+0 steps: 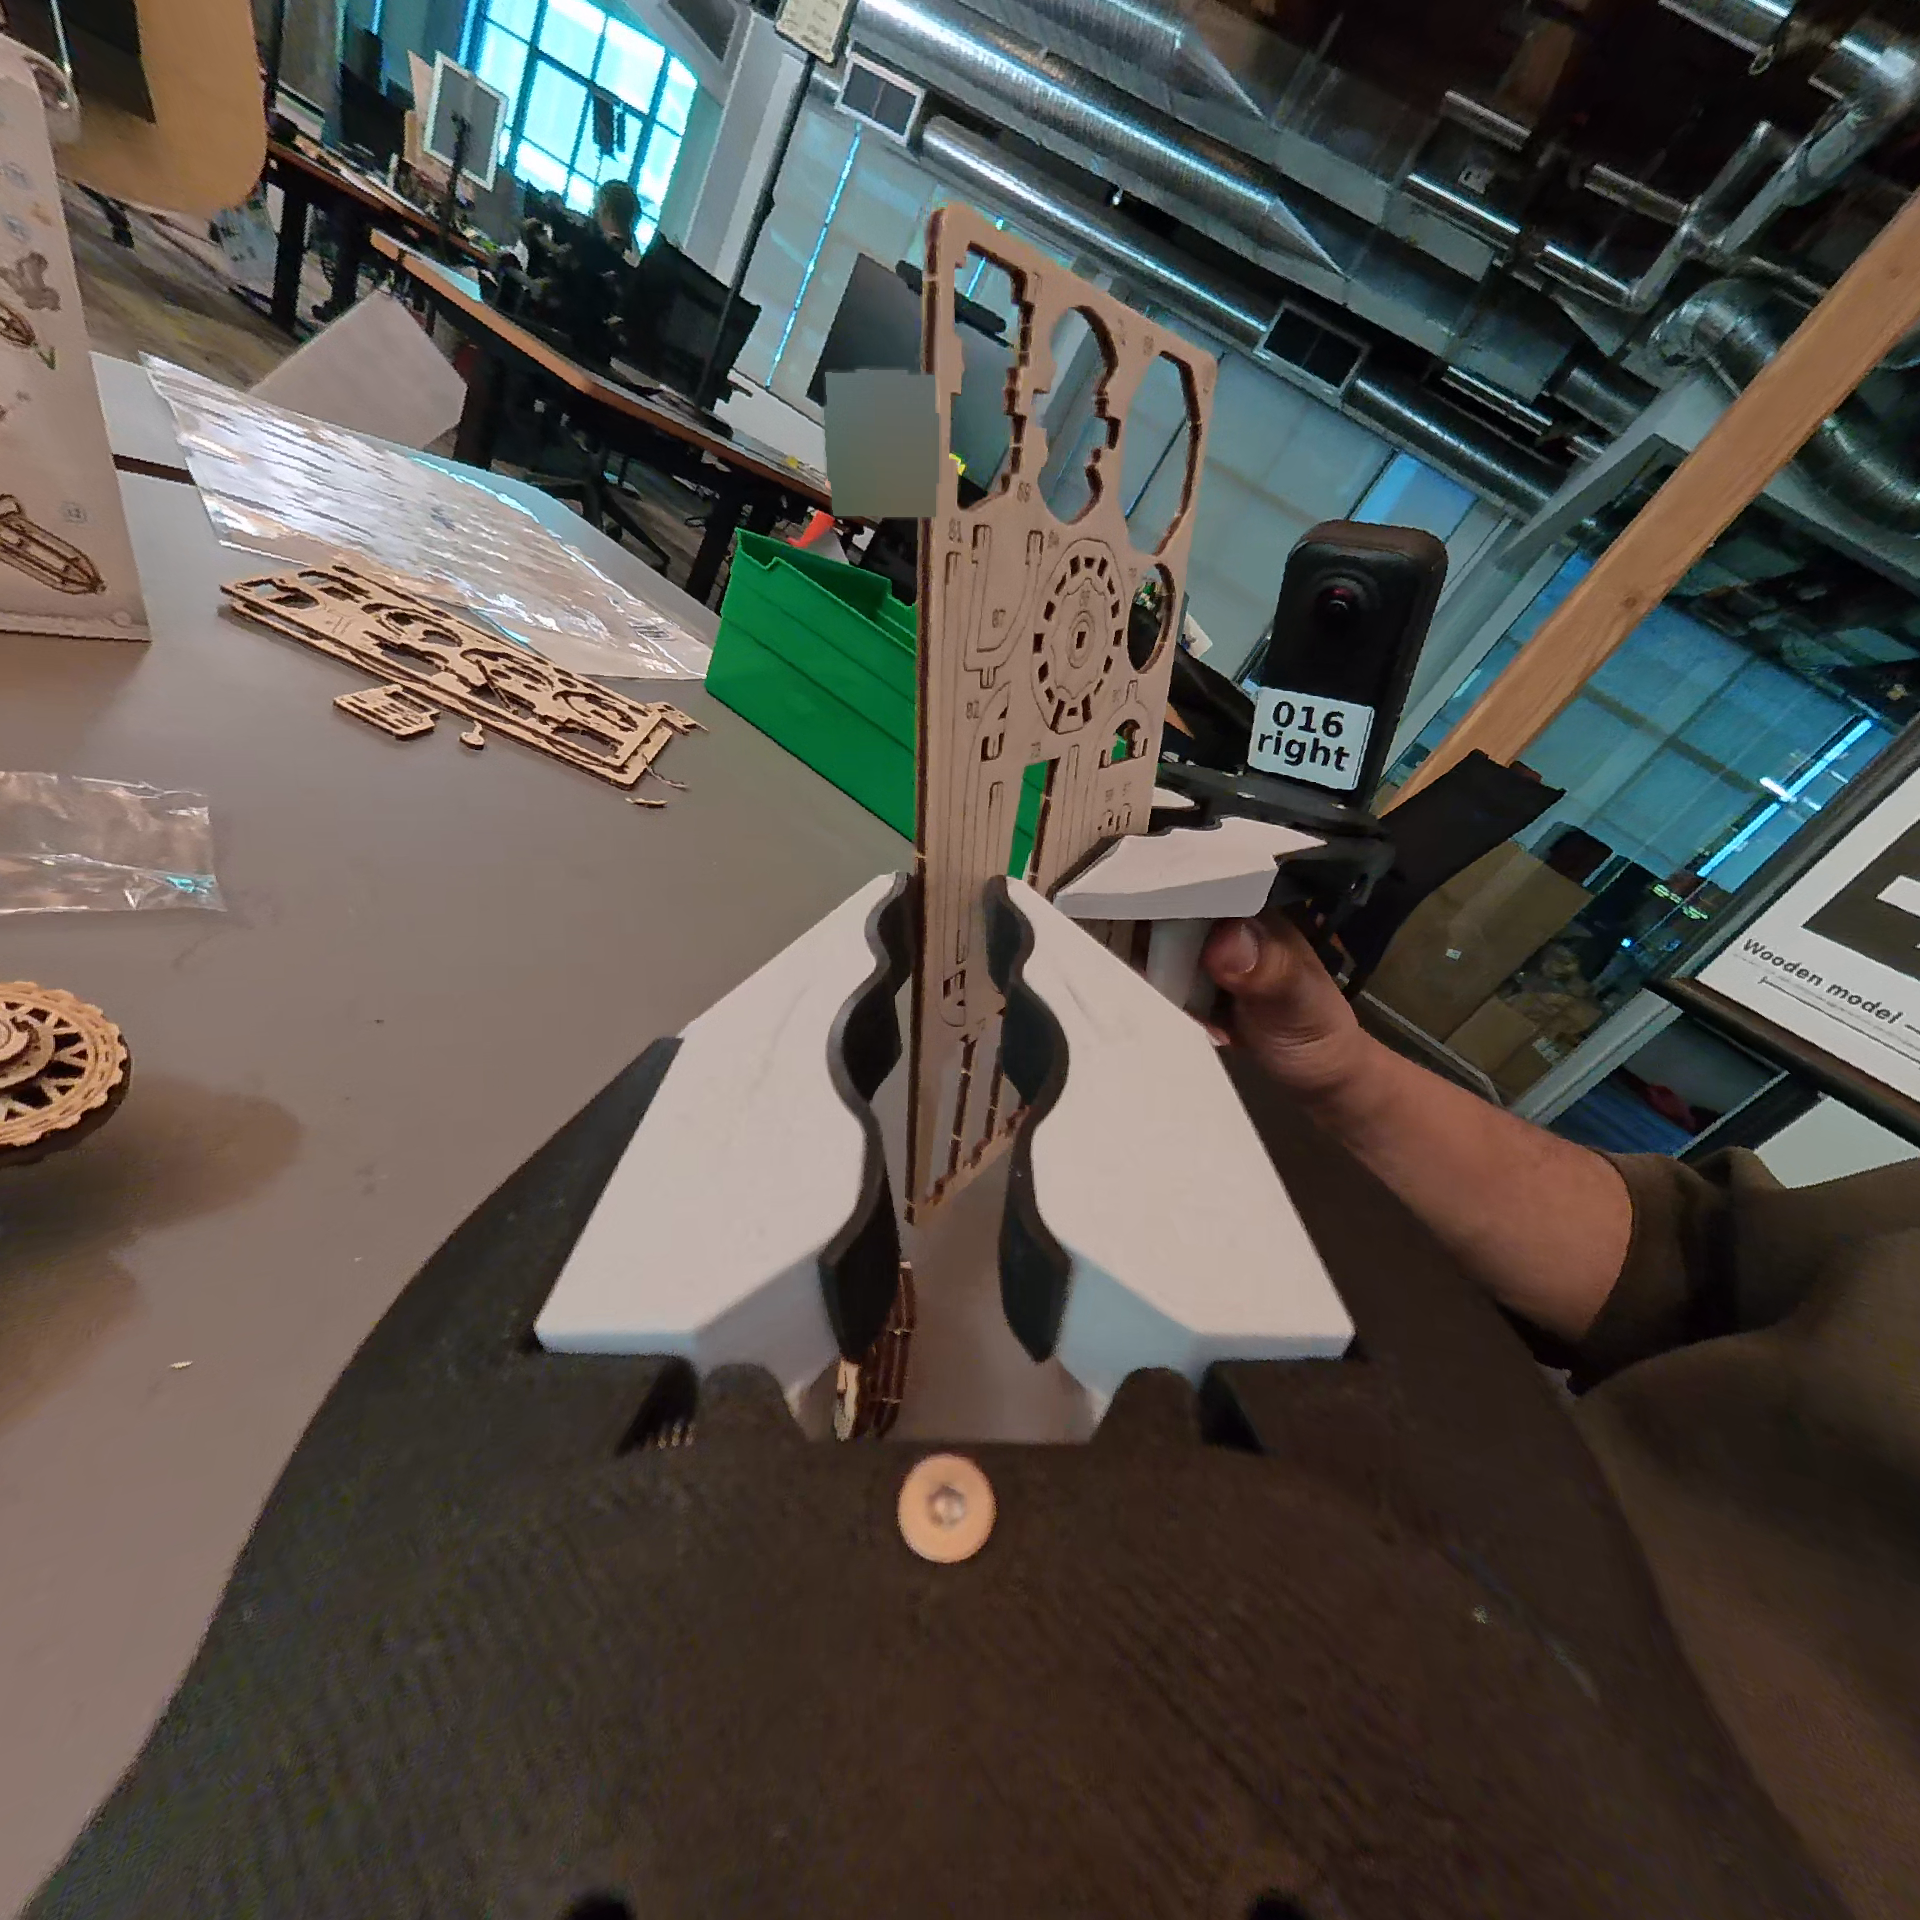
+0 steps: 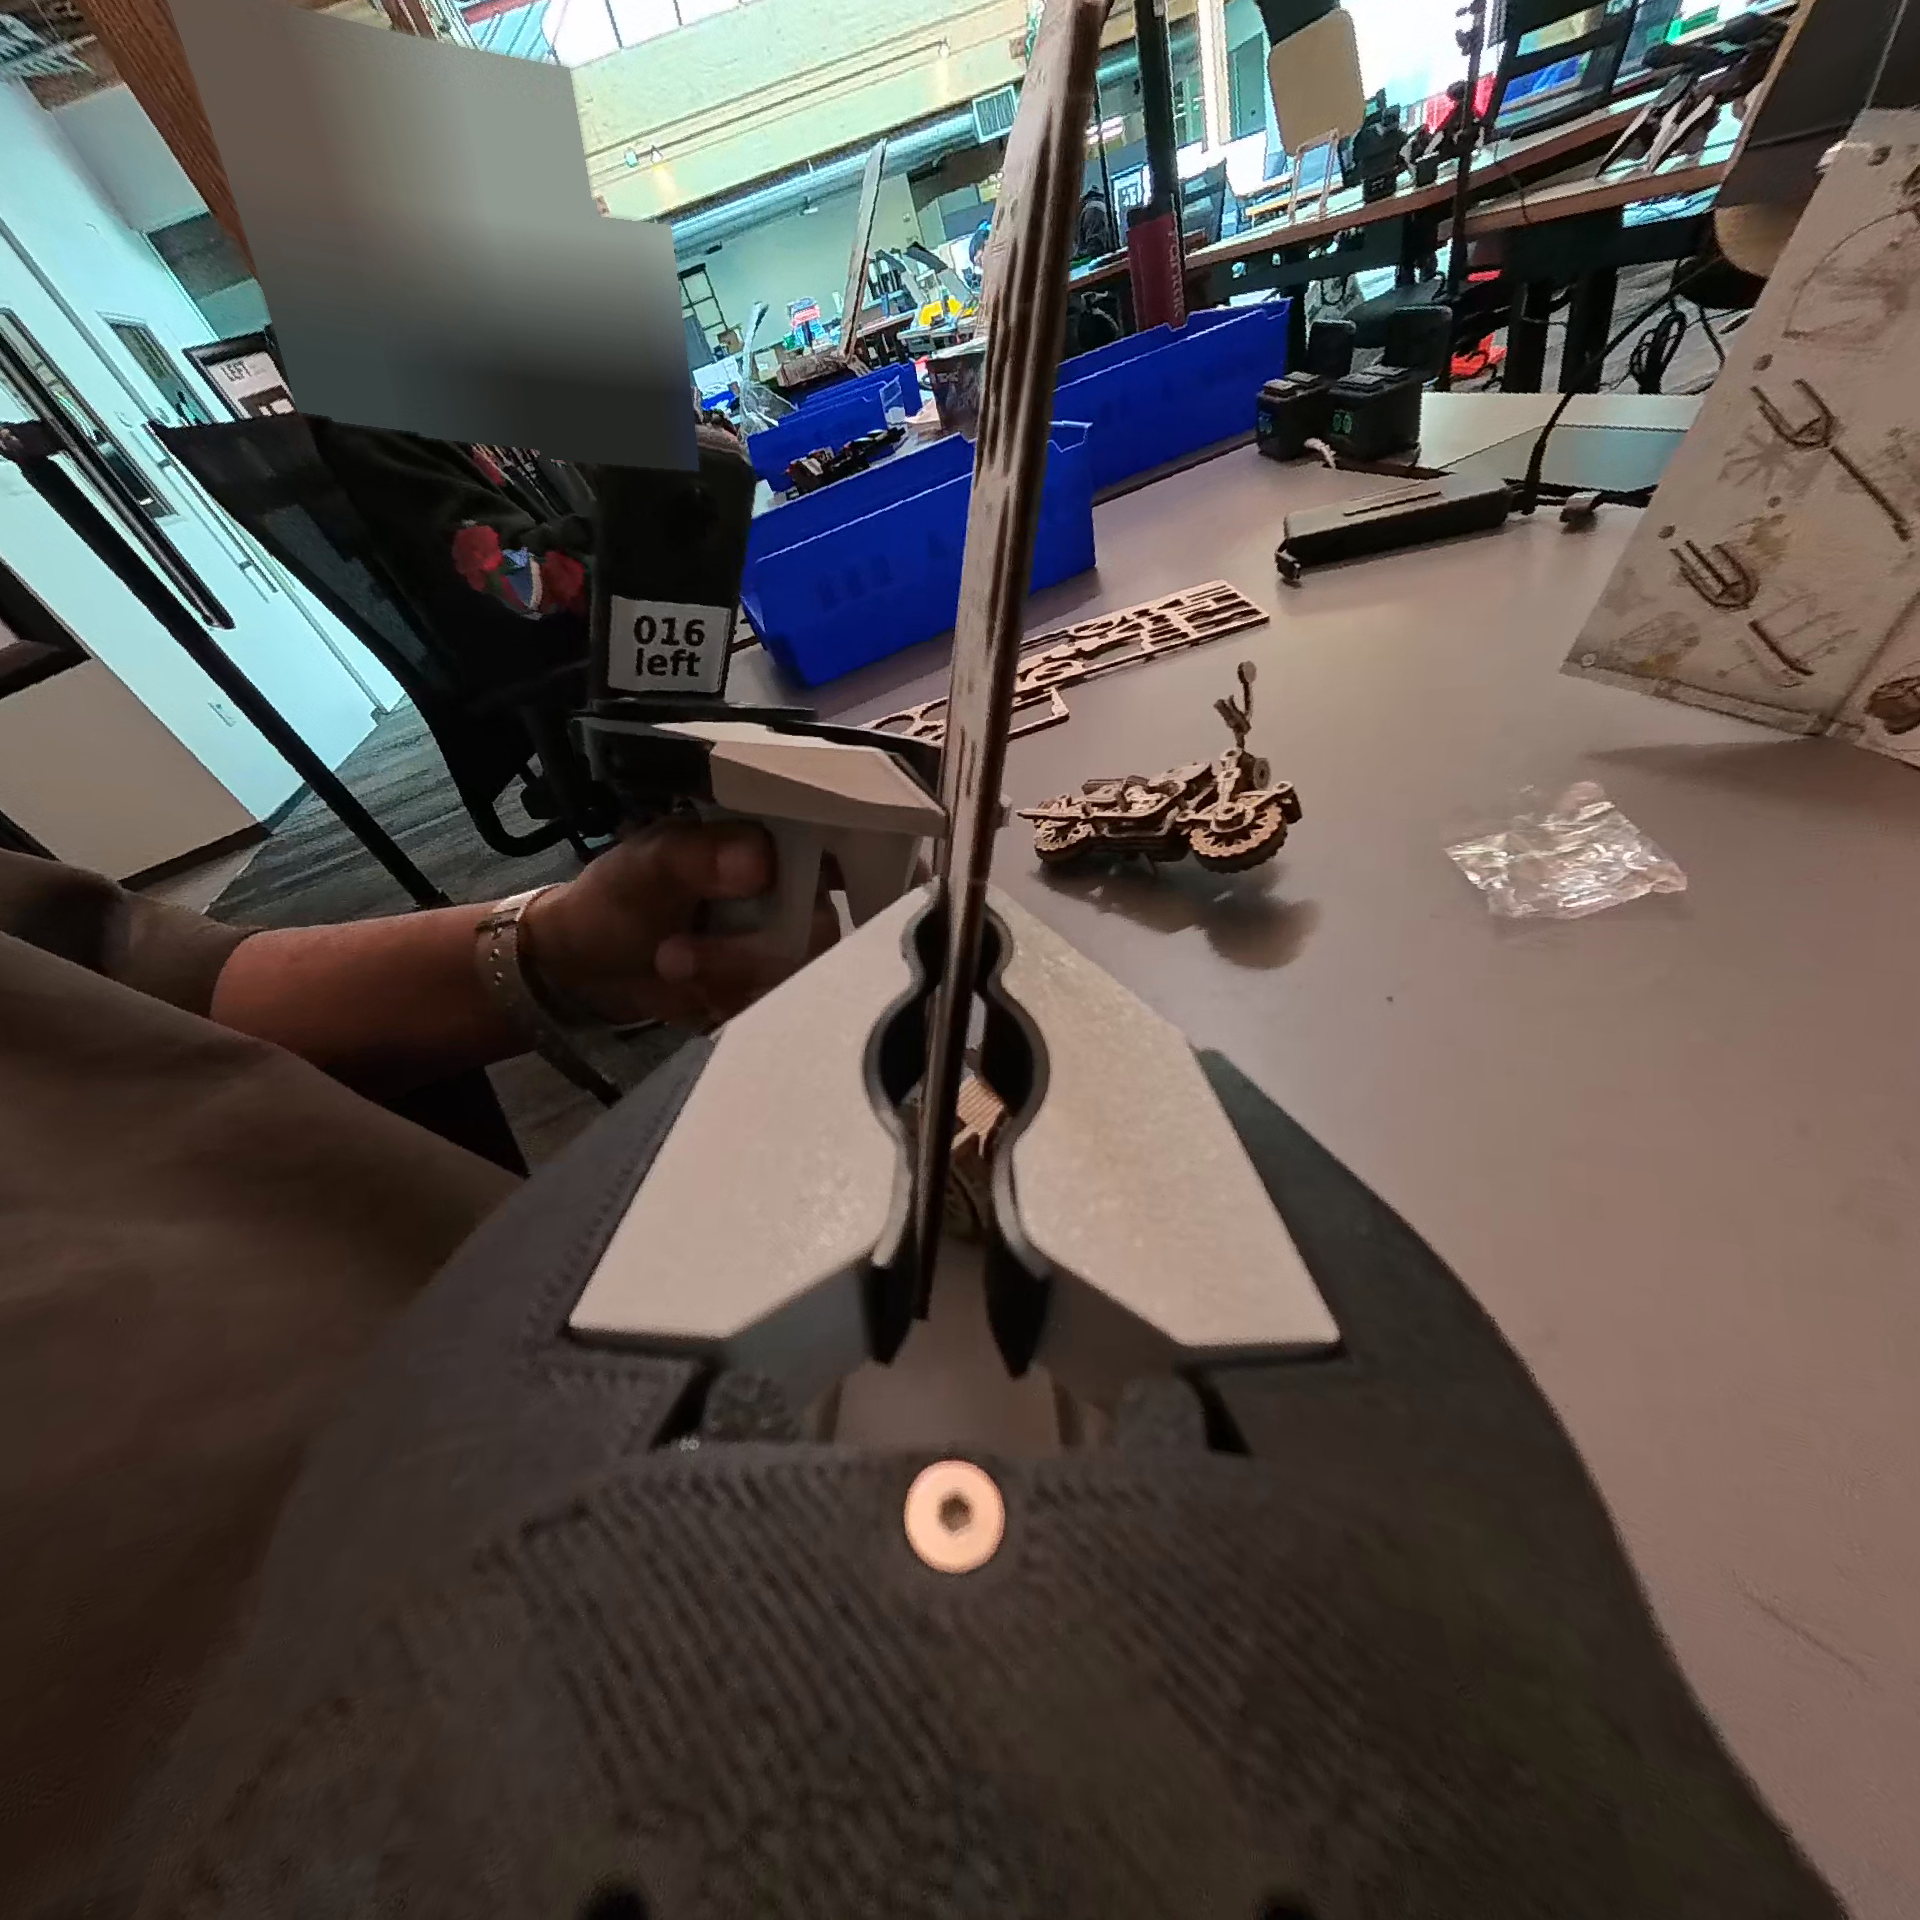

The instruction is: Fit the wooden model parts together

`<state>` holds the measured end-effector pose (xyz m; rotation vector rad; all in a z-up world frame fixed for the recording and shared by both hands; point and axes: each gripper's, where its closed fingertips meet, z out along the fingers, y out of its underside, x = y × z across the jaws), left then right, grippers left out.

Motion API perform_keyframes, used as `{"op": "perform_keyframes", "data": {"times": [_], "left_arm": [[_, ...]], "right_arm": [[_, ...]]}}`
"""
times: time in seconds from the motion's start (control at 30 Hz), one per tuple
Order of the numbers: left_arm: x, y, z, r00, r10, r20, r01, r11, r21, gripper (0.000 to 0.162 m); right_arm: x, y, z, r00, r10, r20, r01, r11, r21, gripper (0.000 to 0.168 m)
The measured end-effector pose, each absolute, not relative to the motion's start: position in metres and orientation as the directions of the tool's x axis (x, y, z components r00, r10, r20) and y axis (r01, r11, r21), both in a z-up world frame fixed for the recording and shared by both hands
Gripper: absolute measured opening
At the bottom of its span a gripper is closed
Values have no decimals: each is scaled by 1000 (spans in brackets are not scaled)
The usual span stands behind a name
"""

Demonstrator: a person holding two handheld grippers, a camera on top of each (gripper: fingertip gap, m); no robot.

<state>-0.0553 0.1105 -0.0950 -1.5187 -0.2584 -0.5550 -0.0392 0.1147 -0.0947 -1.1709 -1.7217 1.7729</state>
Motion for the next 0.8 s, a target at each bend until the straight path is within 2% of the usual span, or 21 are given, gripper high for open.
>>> {"op": "perform_keyframes", "data": {"times": [0.33,0.6,0.8], "left_arm": [[-55,111,-96,841,-180,510,509,-52,-859,11],[-60,109,-92,866,-171,470,480,21,-877,25],[-60,104,-83,862,-200,465,485,66,-872,24]], "right_arm": [[-39,116,-95,-569,780,-260,257,-131,-957,1],[-37,113,-90,-580,762,-287,262,-158,-952,1],[-35,108,-90,-600,735,-315,283,-173,-943,1]]}}
